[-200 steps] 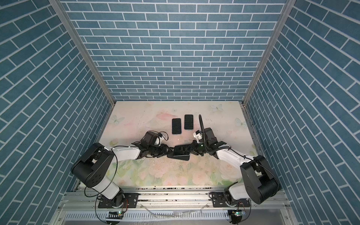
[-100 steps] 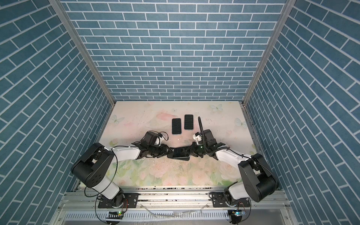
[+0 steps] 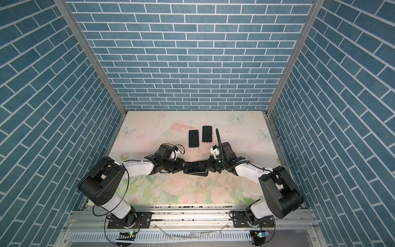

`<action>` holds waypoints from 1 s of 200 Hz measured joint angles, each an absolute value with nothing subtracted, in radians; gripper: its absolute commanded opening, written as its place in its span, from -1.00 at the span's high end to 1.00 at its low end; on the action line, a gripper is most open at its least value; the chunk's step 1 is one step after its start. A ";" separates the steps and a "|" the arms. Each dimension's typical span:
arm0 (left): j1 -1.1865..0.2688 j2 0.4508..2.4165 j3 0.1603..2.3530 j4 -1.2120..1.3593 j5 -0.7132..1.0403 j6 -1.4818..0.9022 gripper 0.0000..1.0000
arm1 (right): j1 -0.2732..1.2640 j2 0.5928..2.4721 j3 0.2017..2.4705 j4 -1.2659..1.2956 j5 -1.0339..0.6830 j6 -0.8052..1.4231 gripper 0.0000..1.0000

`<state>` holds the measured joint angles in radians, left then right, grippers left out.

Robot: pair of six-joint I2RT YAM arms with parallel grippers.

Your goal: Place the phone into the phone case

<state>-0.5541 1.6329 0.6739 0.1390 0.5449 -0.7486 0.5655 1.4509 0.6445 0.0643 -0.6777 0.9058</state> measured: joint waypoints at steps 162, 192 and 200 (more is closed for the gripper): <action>-0.546 1.644 0.666 0.171 0.577 -0.764 0.01 | 0.595 1.539 0.657 0.176 -0.702 0.939 1.00; -0.538 1.644 0.644 0.217 0.586 -0.803 0.01 | 0.592 1.554 0.657 0.200 -0.711 0.943 1.00; -0.535 1.644 0.636 0.233 0.588 -0.817 0.01 | 0.591 1.558 0.657 0.204 -0.713 0.943 1.00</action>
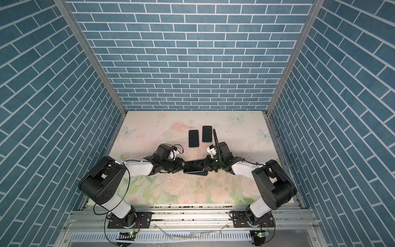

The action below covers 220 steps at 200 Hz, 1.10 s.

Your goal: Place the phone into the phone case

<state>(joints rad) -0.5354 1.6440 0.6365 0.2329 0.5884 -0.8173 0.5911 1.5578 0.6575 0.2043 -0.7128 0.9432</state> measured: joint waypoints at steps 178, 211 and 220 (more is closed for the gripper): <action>-0.546 1.562 0.626 0.082 0.578 -0.762 0.01 | 0.587 1.574 0.648 0.112 -0.692 0.894 0.32; -0.546 1.559 0.626 0.064 0.577 -0.750 0.01 | 0.582 1.564 0.648 0.039 -0.664 0.859 0.26; -0.546 1.559 0.626 0.064 0.577 -0.749 0.01 | 0.581 1.555 0.648 0.013 -0.654 0.847 0.26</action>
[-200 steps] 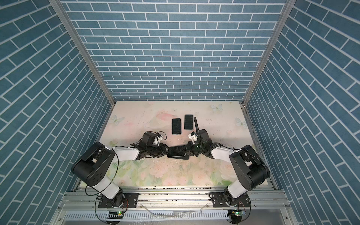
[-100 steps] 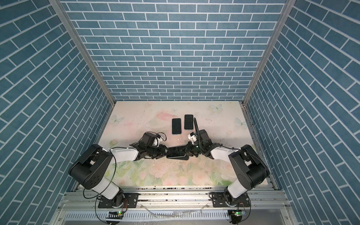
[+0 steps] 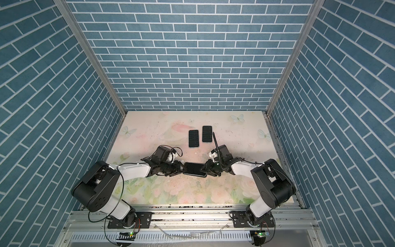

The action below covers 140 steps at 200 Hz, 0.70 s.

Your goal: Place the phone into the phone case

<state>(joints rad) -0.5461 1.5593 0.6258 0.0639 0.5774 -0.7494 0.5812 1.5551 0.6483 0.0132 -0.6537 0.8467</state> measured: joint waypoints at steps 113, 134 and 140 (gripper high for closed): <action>-0.548 1.560 0.652 0.016 0.549 -0.727 0.13 | 0.580 1.512 0.657 -0.131 -0.587 0.758 0.28; -0.554 1.560 0.670 -0.017 0.527 -0.708 0.14 | 0.580 1.512 0.657 -0.131 -0.587 0.757 0.29; -0.557 1.560 0.676 -0.030 0.519 -0.701 0.14 | 0.580 1.512 0.657 -0.131 -0.587 0.757 0.30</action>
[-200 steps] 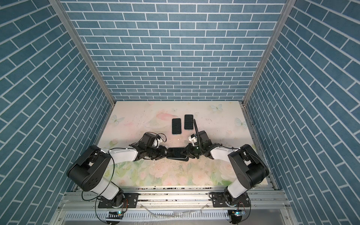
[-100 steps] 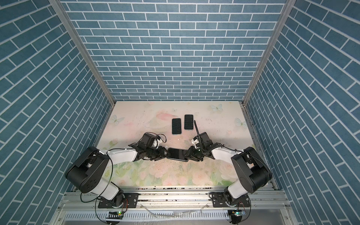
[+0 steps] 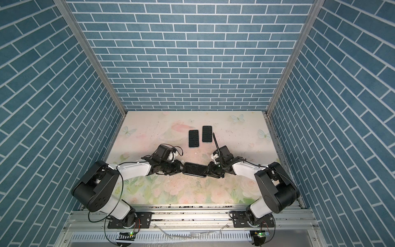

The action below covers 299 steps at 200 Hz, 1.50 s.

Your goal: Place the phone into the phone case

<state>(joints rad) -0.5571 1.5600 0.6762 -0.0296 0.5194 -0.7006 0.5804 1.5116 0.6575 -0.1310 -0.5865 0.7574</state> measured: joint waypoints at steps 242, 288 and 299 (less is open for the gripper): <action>-0.675 1.644 0.887 -0.409 0.266 -0.521 0.48 | 0.580 1.510 0.638 -0.093 -0.588 0.758 0.33; -0.680 1.632 0.887 -0.374 0.304 -0.542 0.47 | 0.580 1.503 0.623 -0.089 -0.588 0.758 0.33; -0.680 1.616 0.887 -0.363 0.310 -0.550 0.46 | 0.580 1.503 0.620 -0.089 -0.588 0.758 0.33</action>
